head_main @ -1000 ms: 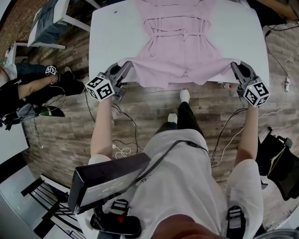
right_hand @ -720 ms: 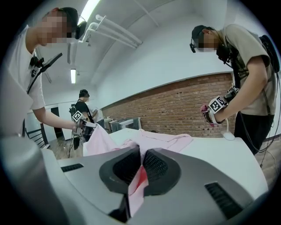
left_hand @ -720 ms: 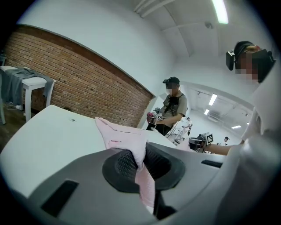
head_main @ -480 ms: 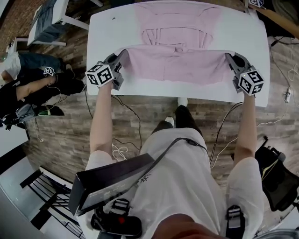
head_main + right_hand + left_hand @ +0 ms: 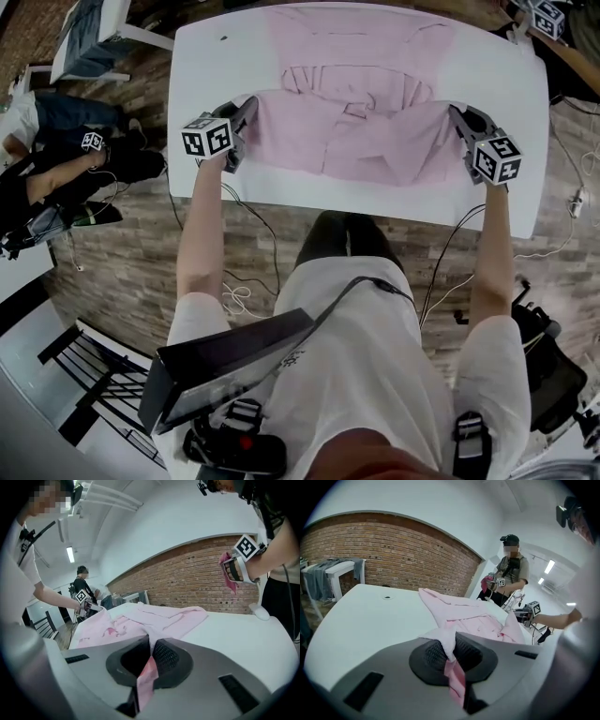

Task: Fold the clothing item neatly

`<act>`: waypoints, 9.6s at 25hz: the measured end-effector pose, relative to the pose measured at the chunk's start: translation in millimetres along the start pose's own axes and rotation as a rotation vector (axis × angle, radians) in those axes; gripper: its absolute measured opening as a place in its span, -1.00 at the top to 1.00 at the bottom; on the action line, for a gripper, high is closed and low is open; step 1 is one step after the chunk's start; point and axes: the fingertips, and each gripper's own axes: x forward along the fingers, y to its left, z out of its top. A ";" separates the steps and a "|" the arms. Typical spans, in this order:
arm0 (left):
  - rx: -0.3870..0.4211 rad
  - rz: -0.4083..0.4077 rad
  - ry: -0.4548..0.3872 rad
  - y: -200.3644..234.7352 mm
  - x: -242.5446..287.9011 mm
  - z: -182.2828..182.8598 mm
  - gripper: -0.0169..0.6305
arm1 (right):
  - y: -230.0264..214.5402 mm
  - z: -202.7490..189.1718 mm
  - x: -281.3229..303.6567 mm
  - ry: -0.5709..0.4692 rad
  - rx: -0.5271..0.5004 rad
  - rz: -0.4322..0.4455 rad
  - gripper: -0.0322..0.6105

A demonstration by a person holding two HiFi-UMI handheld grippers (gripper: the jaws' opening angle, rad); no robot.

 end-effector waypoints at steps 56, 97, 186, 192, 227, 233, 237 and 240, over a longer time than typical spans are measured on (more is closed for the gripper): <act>0.236 -0.051 0.083 -10.4 -11.6 -20.8 0.94 | 66.6 -27.9 0.9 0.188 -0.121 -0.134 0.79; 0.369 -0.129 0.076 -139.0 -6.0 -80.0 0.94 | 164.3 -126.6 -22.1 0.480 -0.578 -0.051 0.55; 0.070 0.286 -0.038 -74.8 -80.4 -106.6 0.94 | 391.6 -5.0 181.2 0.320 -0.686 0.470 0.36; 0.095 0.278 -0.041 -69.0 -79.4 -101.1 0.94 | 382.5 19.8 180.4 0.277 -0.657 0.436 0.79; 0.141 0.347 -0.040 -56.2 -43.3 -49.7 0.66 | 165.9 108.5 300.6 0.265 -0.877 0.201 0.82; 0.118 0.354 -0.034 -55.7 -42.7 -57.0 0.66 | 146.5 105.0 313.2 0.323 -0.902 0.179 0.70; 0.102 0.347 -0.038 -56.4 -38.8 -60.5 0.66 | 135.8 110.5 308.8 0.334 -0.917 0.146 0.59; 0.091 0.348 -0.044 -56.3 -37.6 -63.3 0.66 | 144.4 127.9 293.3 0.261 -0.849 0.139 0.59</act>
